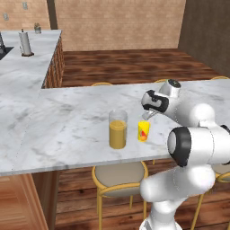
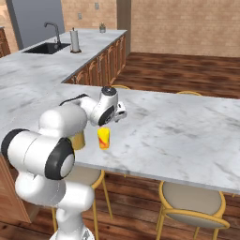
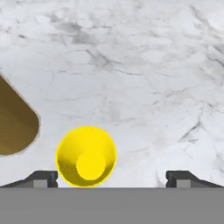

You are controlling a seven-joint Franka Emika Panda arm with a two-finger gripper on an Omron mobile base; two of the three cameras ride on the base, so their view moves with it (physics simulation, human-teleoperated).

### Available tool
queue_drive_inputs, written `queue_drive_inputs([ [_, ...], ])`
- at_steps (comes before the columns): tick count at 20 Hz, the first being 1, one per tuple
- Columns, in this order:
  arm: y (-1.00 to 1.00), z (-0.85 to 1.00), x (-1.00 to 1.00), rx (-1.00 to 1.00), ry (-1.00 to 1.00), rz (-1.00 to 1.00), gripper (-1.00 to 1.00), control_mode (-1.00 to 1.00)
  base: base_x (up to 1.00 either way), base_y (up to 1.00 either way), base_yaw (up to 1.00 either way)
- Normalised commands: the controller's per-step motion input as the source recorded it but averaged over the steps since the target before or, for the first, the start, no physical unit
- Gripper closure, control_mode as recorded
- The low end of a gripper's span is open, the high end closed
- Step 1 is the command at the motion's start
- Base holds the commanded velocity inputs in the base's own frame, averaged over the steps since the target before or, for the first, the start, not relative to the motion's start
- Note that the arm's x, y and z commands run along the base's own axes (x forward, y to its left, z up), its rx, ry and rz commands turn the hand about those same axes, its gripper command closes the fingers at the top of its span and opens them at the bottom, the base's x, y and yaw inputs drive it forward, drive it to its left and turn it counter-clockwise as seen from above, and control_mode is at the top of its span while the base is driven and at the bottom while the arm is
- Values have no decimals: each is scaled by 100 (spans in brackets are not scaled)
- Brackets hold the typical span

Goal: Place the pitcher and cup on the dining counter for serving.

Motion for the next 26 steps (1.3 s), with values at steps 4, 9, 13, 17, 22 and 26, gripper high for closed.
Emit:
queue_drive_inputs([
  [4, 2, 54, -96, -7, -16, 0, -100, -100, 0, 0, 0],
  [9, 13, 50, -100, -15, -38, -3, -100, -100, 0, 0, 0],
  [13, 28, 68, -100, -18, -41, -4, -100, -100, 0, 0, 0],
  [17, 28, 77, -76, -15, -28, -5, -100, -100, 0, 0, 0],
  [22, 1, 56, -43, -6, -9, -1, -100, -100, 0, 0, 0],
  [26, -47, 0, -7, 7, 0, 2, -100, -100, 0, 0, 0],
])
